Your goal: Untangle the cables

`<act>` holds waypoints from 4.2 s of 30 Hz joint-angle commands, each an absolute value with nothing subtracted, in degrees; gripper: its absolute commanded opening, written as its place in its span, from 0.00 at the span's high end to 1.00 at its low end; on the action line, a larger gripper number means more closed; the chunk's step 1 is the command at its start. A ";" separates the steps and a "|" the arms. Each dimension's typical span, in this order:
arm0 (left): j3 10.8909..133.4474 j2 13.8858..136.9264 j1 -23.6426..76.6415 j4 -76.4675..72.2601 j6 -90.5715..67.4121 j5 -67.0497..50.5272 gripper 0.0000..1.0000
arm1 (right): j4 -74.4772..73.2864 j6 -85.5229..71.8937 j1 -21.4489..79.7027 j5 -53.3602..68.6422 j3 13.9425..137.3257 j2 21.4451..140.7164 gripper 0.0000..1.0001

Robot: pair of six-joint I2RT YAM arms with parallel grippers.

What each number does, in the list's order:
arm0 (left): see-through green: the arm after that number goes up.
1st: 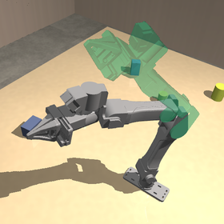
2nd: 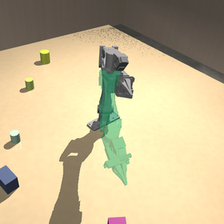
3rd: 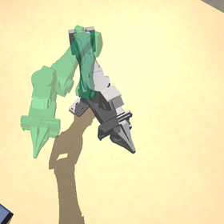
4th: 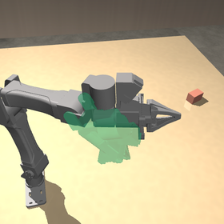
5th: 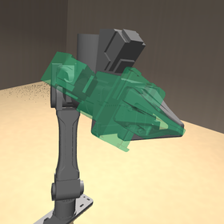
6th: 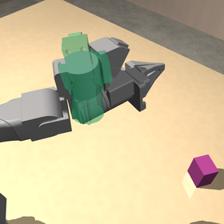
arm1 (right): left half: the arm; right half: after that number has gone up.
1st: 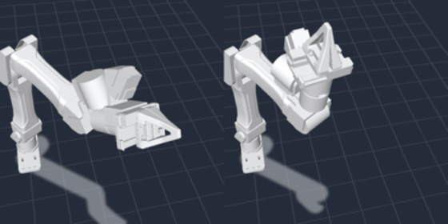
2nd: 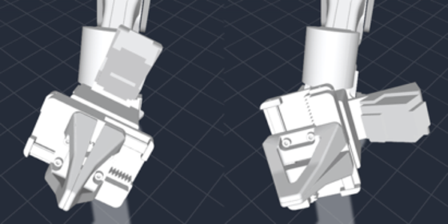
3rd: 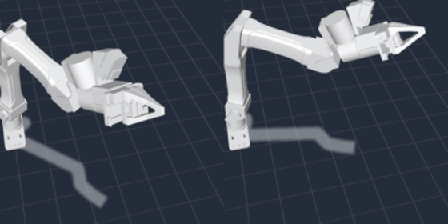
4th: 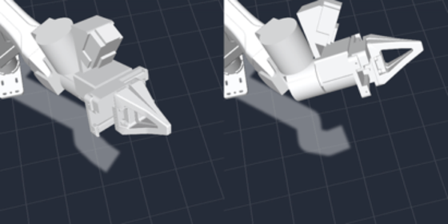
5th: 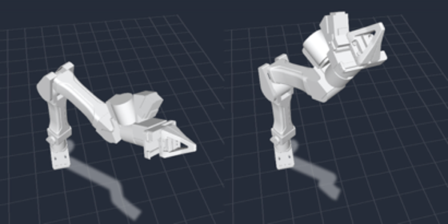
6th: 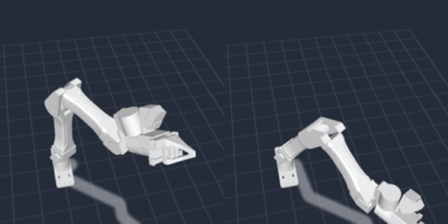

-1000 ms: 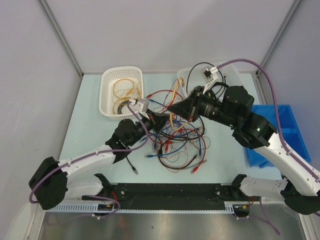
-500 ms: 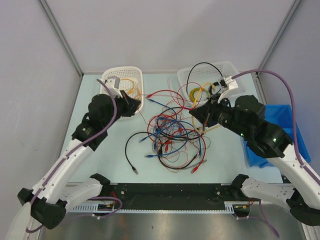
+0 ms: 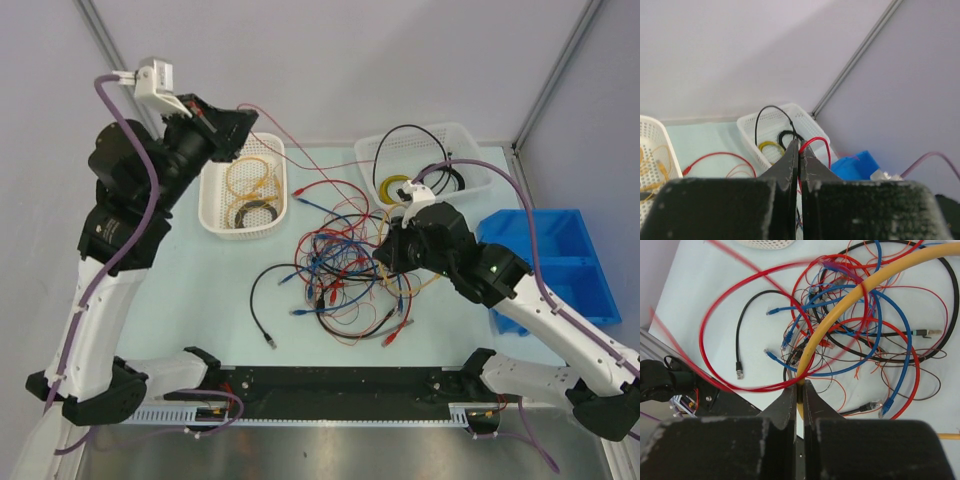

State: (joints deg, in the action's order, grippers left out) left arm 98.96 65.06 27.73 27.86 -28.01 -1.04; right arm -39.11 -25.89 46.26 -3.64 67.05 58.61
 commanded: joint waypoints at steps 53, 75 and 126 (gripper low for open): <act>72.00 46.86 26.81 28.56 -29.44 -0.62 1.00 | -9.92 -34.81 29.09 23.64 92.87 86.99 1.00; 45.89 31.11 26.81 39.91 -34.89 8.44 1.00 | 11.86 -45.16 38.85 31.11 138.94 139.90 1.00; 39.46 33.65 27.60 22.33 -37.79 0.44 1.00 | -9.39 -23.13 47.98 -2.00 94.98 88.46 0.00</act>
